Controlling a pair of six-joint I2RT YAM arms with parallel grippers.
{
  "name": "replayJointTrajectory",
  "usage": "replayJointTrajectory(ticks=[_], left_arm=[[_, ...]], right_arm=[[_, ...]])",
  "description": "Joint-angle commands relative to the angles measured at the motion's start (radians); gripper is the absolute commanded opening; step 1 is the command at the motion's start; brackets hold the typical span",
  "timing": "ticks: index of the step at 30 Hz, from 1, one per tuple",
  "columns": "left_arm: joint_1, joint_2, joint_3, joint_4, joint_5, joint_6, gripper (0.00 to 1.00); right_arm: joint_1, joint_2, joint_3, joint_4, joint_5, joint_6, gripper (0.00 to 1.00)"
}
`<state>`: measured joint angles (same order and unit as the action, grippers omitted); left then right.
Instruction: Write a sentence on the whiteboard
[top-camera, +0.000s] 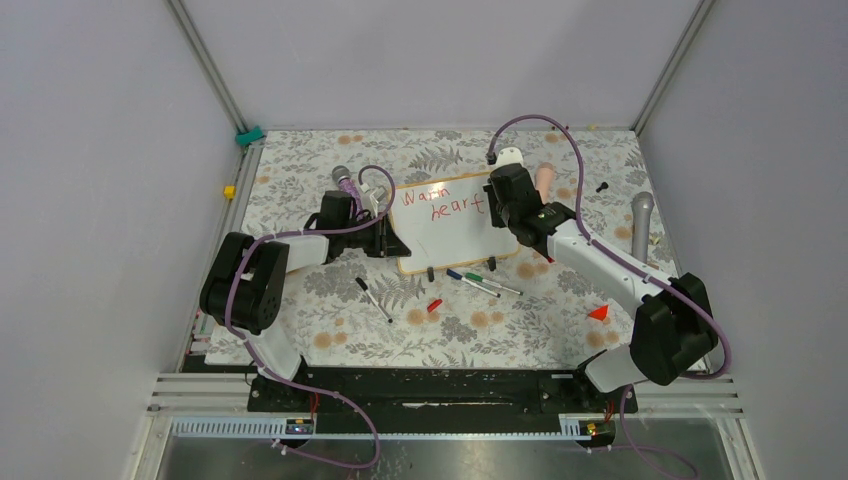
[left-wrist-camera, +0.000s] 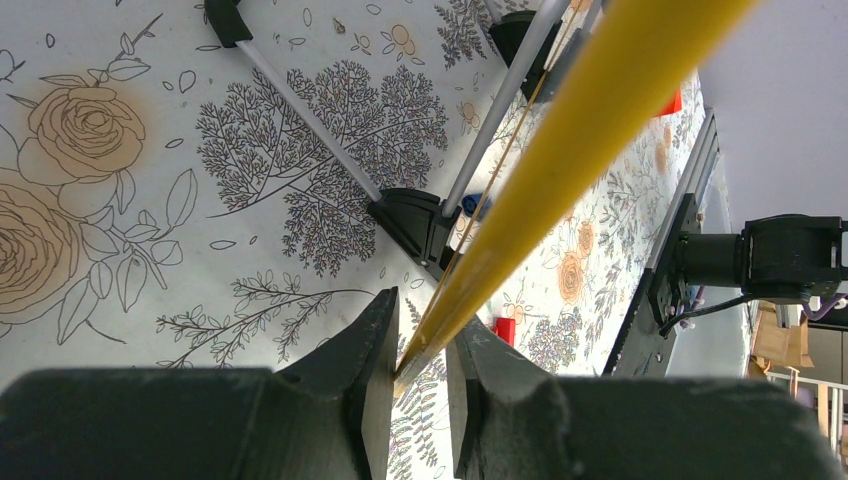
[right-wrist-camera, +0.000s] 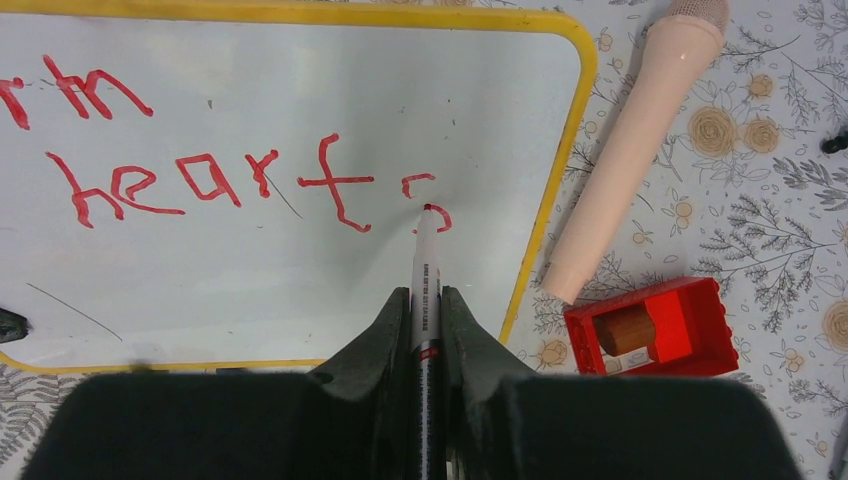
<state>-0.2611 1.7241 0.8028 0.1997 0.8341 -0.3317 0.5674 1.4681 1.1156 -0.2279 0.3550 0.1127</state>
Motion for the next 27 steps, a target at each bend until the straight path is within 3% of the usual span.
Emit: replayJointTrajectory(ticks=[1, 17, 27], left_arm=[[-0.003, 0.023, 0.022, -0.026, -0.047, 0.01, 0.0], [-0.004, 0.023, 0.023, -0.026, -0.048, 0.008, 0.0], [-0.003, -0.005, 0.005, -0.014, -0.072, 0.006, 0.03]], right_arm=[[-0.006, 0.01, 0.043, 0.062, -0.037, 0.005, 0.0], [-0.007, -0.025, 0.026, 0.104, -0.049, 0.012, 0.0], [-0.006, -0.266, -0.153, 0.218, -0.138, 0.047, 0.0]])
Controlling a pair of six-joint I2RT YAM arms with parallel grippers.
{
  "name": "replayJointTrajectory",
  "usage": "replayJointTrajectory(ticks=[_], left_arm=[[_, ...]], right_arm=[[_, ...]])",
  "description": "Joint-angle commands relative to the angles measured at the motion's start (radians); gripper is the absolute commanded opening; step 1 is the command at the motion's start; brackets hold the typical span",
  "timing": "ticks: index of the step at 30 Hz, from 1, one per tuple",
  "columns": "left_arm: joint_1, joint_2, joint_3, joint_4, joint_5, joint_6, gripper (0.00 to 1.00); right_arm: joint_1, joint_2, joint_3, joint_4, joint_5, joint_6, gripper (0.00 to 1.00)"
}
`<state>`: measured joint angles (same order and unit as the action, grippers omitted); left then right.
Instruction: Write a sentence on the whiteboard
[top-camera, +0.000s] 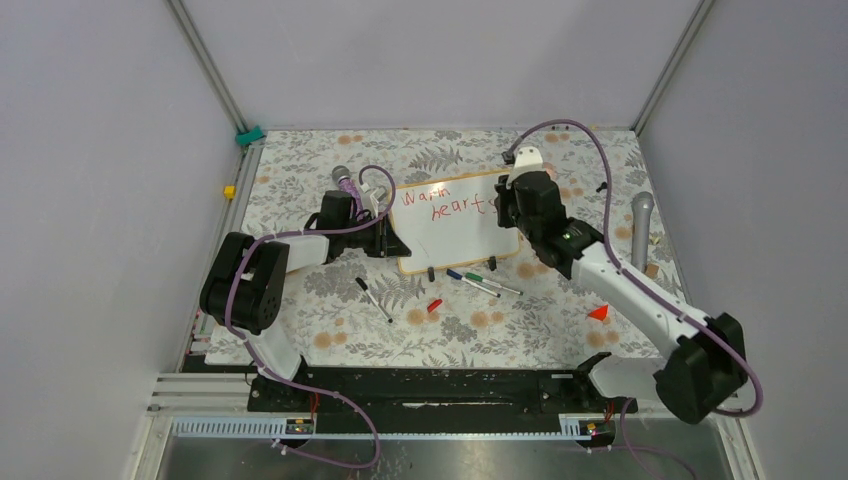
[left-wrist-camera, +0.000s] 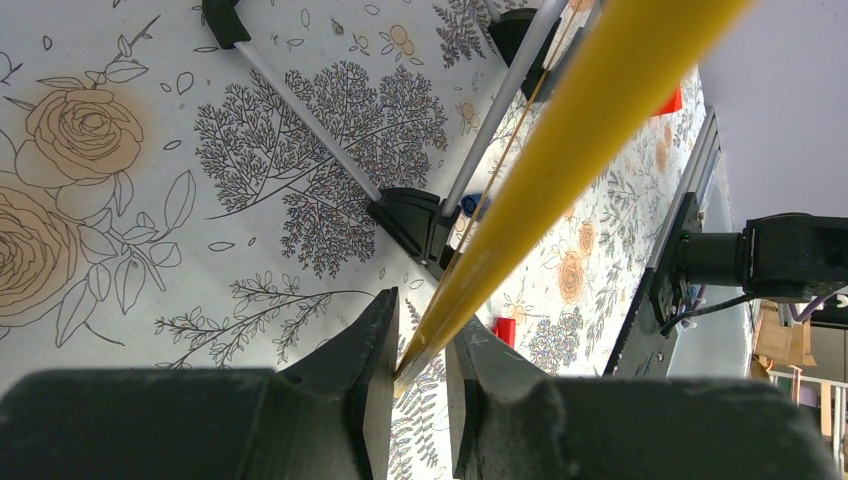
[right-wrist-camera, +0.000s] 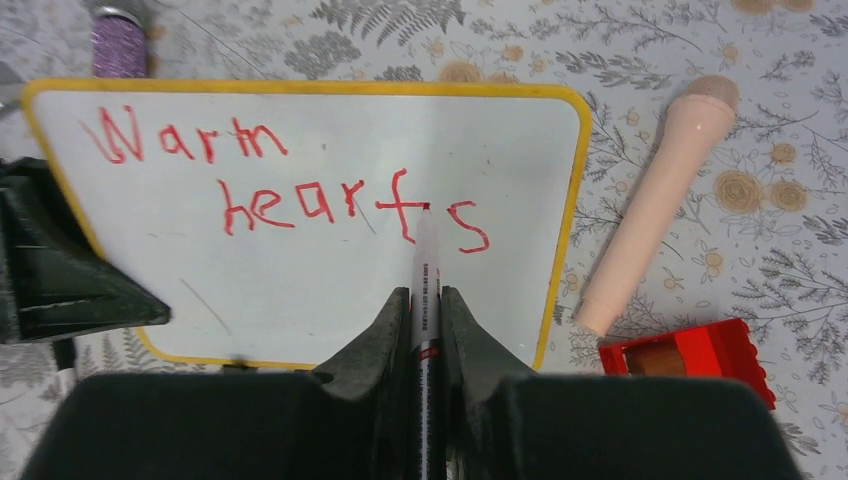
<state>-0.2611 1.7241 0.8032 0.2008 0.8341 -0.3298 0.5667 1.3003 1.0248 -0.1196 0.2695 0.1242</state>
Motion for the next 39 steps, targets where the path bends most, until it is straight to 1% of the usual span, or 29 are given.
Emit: replayJointTrajectory(ticks=[1, 3, 6, 8, 9, 11, 12, 13, 14, 15, 17, 19, 22, 24, 27, 31, 34, 36, 39], left_arm=[[-0.003, -0.01, 0.002, -0.013, -0.076, 0.004, 0.04], [-0.002, -0.022, -0.006, -0.007, -0.086, 0.003, 0.07], [-0.002, -0.037, -0.013, -0.004, -0.098, 0.004, 0.1], [-0.002, -0.046, -0.019, -0.003, -0.104, 0.005, 0.12], [-0.002, -0.05, -0.022, 0.0, -0.107, 0.005, 0.13], [-0.002, -0.057, -0.033, 0.014, -0.102, 0.005, 0.19], [-0.002, -0.061, -0.037, 0.021, -0.102, 0.001, 0.21], [-0.001, -0.068, -0.044, 0.031, -0.104, -0.003, 0.22], [0.0, -0.075, -0.052, 0.04, -0.111, -0.006, 0.23], [-0.001, -0.087, -0.061, 0.051, -0.118, -0.007, 0.24], [0.001, -0.115, -0.08, 0.067, -0.132, -0.012, 0.26], [0.003, -0.136, -0.095, 0.077, -0.148, -0.014, 0.28], [0.002, -0.156, -0.109, 0.091, -0.159, -0.017, 0.3], [0.004, -0.164, -0.116, 0.097, -0.163, -0.017, 0.3], [0.005, -0.166, -0.121, 0.103, -0.16, -0.018, 0.31], [0.006, -0.165, -0.123, 0.113, -0.155, -0.023, 0.32], [0.008, -0.16, -0.111, 0.08, -0.168, -0.017, 0.32], [0.012, -0.159, -0.111, 0.072, -0.172, -0.015, 0.32], [0.013, -0.156, -0.109, 0.064, -0.174, -0.013, 0.31]], right_arm=[[-0.005, -0.115, -0.084, 0.15, -0.063, 0.042, 0.0], [-0.005, -0.136, -0.126, 0.184, -0.078, 0.054, 0.0], [-0.005, -0.146, -0.139, 0.196, -0.099, 0.086, 0.0], [0.003, -0.14, -0.112, 0.17, -0.06, 0.16, 0.0], [0.016, -0.133, -0.088, 0.137, -0.014, 0.212, 0.0], [0.053, -0.112, -0.021, 0.009, 0.153, 0.343, 0.0], [0.065, -0.101, 0.016, -0.069, 0.213, 0.426, 0.0], [0.073, -0.091, 0.045, -0.132, 0.242, 0.498, 0.0], [0.077, -0.084, 0.064, -0.185, 0.236, 0.543, 0.0], [0.079, -0.081, 0.074, -0.21, 0.2, 0.552, 0.0], [0.079, -0.086, 0.068, -0.221, 0.117, 0.545, 0.0], [0.079, -0.116, 0.033, -0.192, 0.044, 0.541, 0.0], [0.079, -0.182, -0.096, -0.022, -0.101, 0.461, 0.0], [0.079, -0.228, -0.191, 0.082, -0.157, 0.428, 0.0], [0.079, -0.267, -0.237, 0.106, -0.191, 0.375, 0.0], [0.079, -0.279, -0.247, 0.102, -0.25, 0.307, 0.0], [0.079, -0.289, -0.249, 0.11, -0.3, 0.25, 0.0], [0.079, -0.308, -0.257, 0.11, -0.297, 0.236, 0.0], [0.079, -0.328, -0.279, 0.169, -0.287, 0.235, 0.0]])
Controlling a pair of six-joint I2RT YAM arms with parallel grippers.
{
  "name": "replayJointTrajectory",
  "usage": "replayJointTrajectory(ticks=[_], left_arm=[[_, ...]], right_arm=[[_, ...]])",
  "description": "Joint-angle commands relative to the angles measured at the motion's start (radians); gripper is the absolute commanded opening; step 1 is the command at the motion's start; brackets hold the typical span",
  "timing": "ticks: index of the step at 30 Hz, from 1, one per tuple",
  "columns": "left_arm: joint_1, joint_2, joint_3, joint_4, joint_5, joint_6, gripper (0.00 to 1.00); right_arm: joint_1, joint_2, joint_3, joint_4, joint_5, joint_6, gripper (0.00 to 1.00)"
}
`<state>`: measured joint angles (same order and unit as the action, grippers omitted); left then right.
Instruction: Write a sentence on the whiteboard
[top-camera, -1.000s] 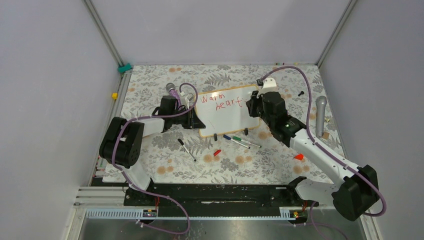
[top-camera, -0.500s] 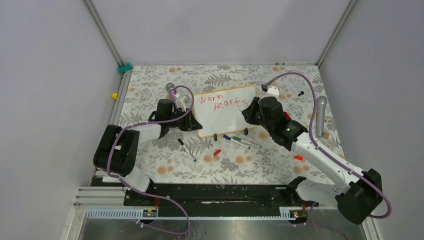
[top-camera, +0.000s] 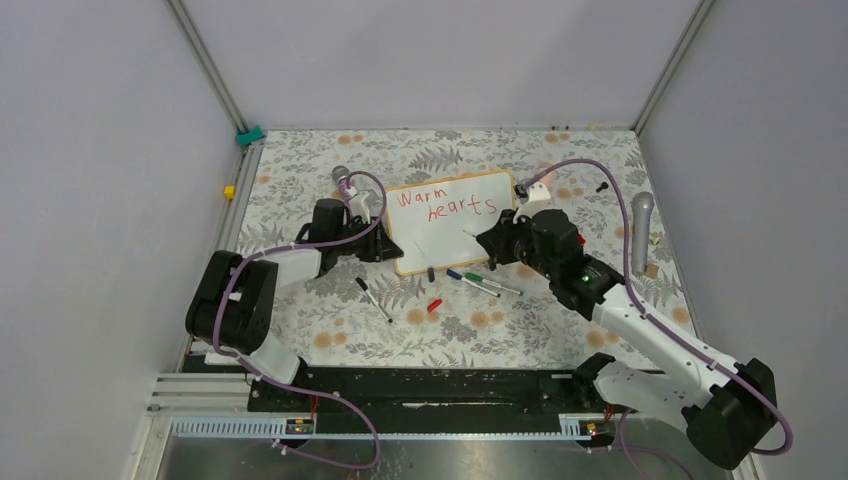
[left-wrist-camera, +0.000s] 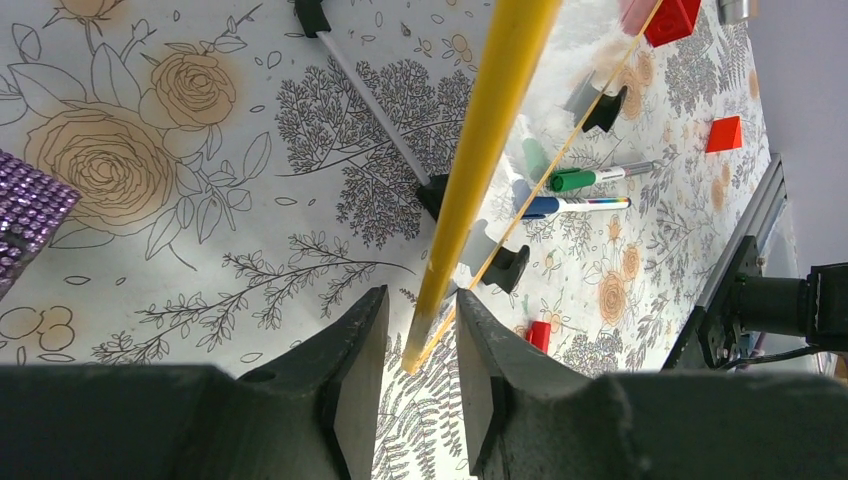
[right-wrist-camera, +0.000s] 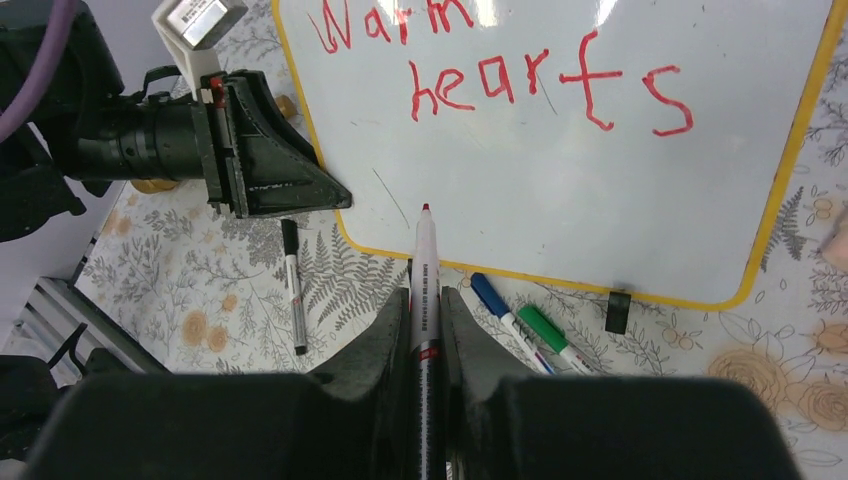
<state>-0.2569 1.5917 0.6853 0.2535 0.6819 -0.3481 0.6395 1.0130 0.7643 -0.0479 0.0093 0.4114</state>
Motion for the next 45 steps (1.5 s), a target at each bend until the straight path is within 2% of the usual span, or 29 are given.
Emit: replayJointTrajectory(ticks=[1, 9, 19, 24, 29, 34, 39, 43, 45], left_arm=[[0.011, -0.021, 0.011, 0.009, -0.021, 0.005, 0.3], [0.014, -0.019, 0.012, 0.006, -0.01, 0.011, 0.29], [0.014, -0.051, 0.005, -0.028, -0.042, 0.038, 0.28], [0.014, -0.036, 0.011, -0.025, -0.037, 0.034, 0.28], [0.014, -0.036, 0.017, -0.035, -0.044, 0.038, 0.28], [0.014, -0.048, 0.017, -0.05, -0.064, 0.047, 0.27], [0.013, -0.046, 0.017, -0.052, -0.068, 0.048, 0.27], [0.014, -0.049, 0.018, -0.052, -0.071, 0.047, 0.27], [0.014, -0.052, 0.017, -0.053, -0.073, 0.047, 0.27]], right_arm=[[0.006, -0.043, -0.023, 0.107, -0.029, -0.053, 0.0], [0.006, -0.003, -0.028, 0.186, -0.036, -0.059, 0.0], [0.008, 0.145, 0.09, 0.238, -0.127, 0.01, 0.0], [0.04, 0.222, 0.168, 0.198, -0.118, 0.014, 0.0], [0.104, 0.252, 0.213, 0.148, -0.005, -0.045, 0.0], [0.185, 0.283, 0.266, 0.06, 0.224, -0.106, 0.0], [0.265, 0.316, 0.271, 0.055, 0.367, -0.108, 0.0], [0.338, 0.355, 0.313, 0.004, 0.535, -0.199, 0.0], [0.355, 0.372, 0.33, -0.014, 0.565, -0.215, 0.0]])
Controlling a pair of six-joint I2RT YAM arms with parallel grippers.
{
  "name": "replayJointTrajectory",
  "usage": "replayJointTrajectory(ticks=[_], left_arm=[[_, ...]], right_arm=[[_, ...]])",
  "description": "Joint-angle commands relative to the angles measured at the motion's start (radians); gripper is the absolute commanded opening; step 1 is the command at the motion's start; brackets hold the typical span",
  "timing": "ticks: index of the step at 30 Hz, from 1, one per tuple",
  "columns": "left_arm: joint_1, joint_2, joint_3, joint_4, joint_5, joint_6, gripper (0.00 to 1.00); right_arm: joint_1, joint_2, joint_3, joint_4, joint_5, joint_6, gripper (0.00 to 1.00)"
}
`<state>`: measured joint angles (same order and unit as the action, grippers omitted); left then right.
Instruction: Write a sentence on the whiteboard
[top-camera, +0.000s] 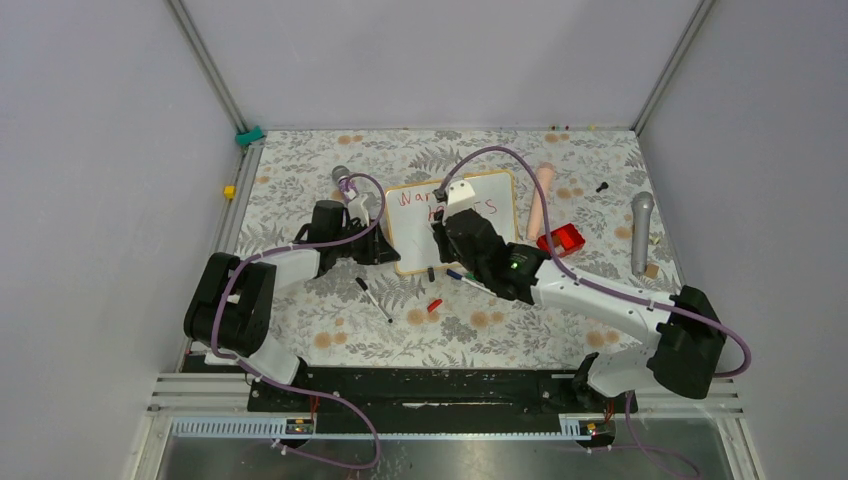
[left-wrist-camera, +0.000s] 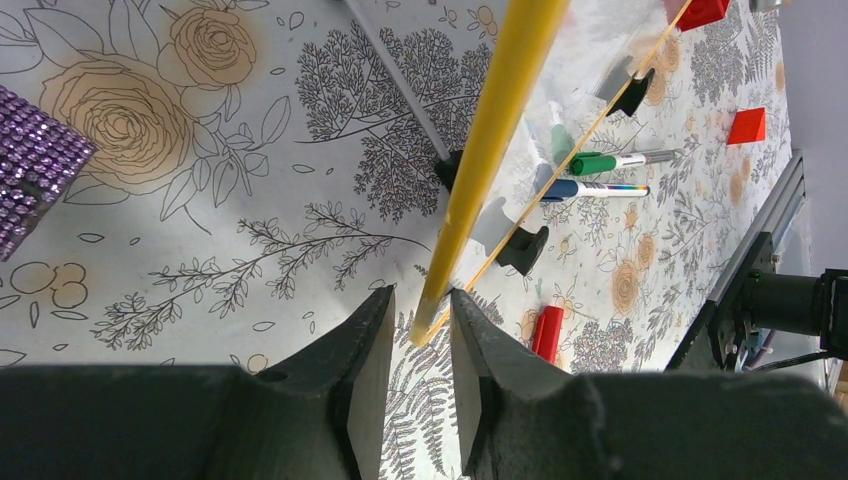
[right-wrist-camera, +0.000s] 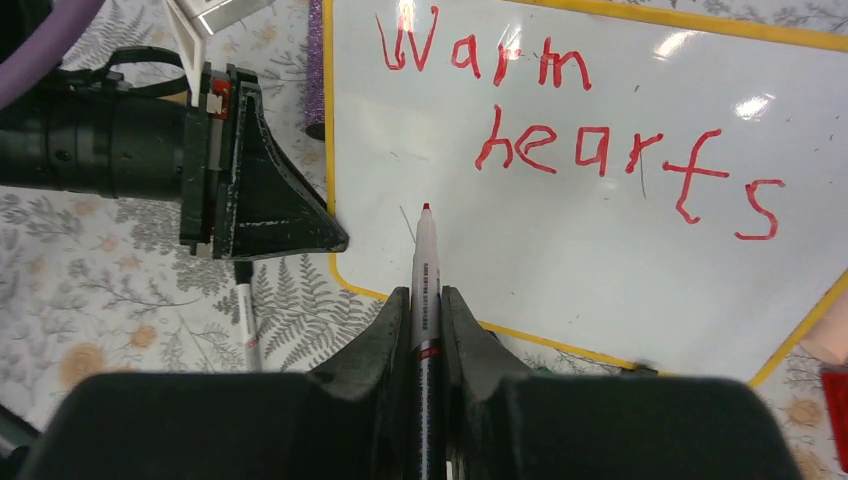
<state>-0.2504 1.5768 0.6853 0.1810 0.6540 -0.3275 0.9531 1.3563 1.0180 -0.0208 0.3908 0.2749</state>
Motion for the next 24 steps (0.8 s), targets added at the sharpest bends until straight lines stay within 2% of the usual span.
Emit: replayJointTrajectory(ticks=[1, 8, 18, 24], left_arm=[[0.007, -0.038, 0.017, 0.016, -0.047, 0.028, 0.27], [0.007, -0.062, 0.008, 0.009, -0.079, 0.042, 0.26], [0.007, -0.028, 0.021, 0.023, -0.034, 0.032, 0.23], [0.008, 0.014, 0.036, 0.043, 0.016, 0.012, 0.21]], right_arm=[[0.043, 0.032, 0.076, -0.037, 0.183, -0.076, 0.0], [0.05, 0.022, -0.018, 0.161, 0.214, -0.056, 0.0], [0.05, -0.041, -0.066, 0.216, 0.16, -0.207, 0.0], [0.05, -0.07, -0.04, 0.171, 0.158, -0.241, 0.0]])
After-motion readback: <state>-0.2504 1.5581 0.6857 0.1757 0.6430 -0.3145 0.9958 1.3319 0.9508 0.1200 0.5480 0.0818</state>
